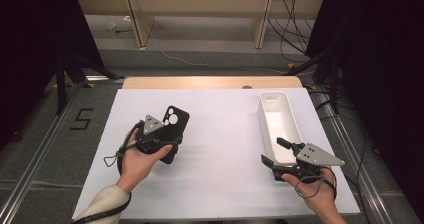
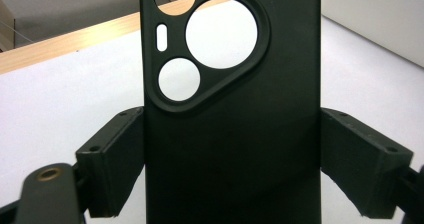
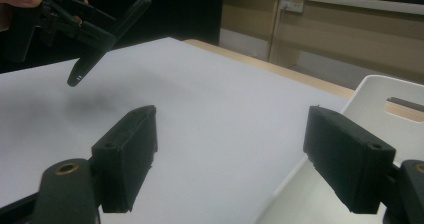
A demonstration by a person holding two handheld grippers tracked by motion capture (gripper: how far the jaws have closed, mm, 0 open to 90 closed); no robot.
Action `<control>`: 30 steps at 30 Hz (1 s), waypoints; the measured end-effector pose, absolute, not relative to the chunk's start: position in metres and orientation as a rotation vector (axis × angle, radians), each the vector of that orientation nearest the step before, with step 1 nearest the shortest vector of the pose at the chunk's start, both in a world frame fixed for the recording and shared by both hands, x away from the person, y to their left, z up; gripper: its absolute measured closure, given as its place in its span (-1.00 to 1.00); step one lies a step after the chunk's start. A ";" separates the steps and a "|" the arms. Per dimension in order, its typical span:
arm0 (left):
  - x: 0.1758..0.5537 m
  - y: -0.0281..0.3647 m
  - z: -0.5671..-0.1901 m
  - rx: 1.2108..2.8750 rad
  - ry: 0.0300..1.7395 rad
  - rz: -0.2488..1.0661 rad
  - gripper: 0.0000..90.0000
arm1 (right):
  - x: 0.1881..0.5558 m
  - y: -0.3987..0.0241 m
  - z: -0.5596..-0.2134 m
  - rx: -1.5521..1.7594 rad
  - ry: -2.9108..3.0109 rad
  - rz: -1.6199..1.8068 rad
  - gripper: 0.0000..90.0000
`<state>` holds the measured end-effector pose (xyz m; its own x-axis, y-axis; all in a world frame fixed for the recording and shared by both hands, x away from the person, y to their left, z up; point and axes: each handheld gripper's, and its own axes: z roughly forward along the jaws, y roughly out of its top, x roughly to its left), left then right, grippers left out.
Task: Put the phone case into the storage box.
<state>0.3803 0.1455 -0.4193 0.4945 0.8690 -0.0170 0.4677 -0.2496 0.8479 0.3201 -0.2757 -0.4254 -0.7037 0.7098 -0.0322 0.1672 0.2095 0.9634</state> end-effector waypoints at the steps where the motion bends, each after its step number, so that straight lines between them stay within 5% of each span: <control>1: 0.380 0.145 -0.419 1.888 1.108 0.594 -0.66 | 0.320 -0.276 -0.425 0.811 2.015 1.513 -0.50; 30: 0.372 0.122 -0.416 1.895 1.044 0.565 -0.66 | 0.322 -0.273 -0.426 0.811 2.020 1.515 -0.49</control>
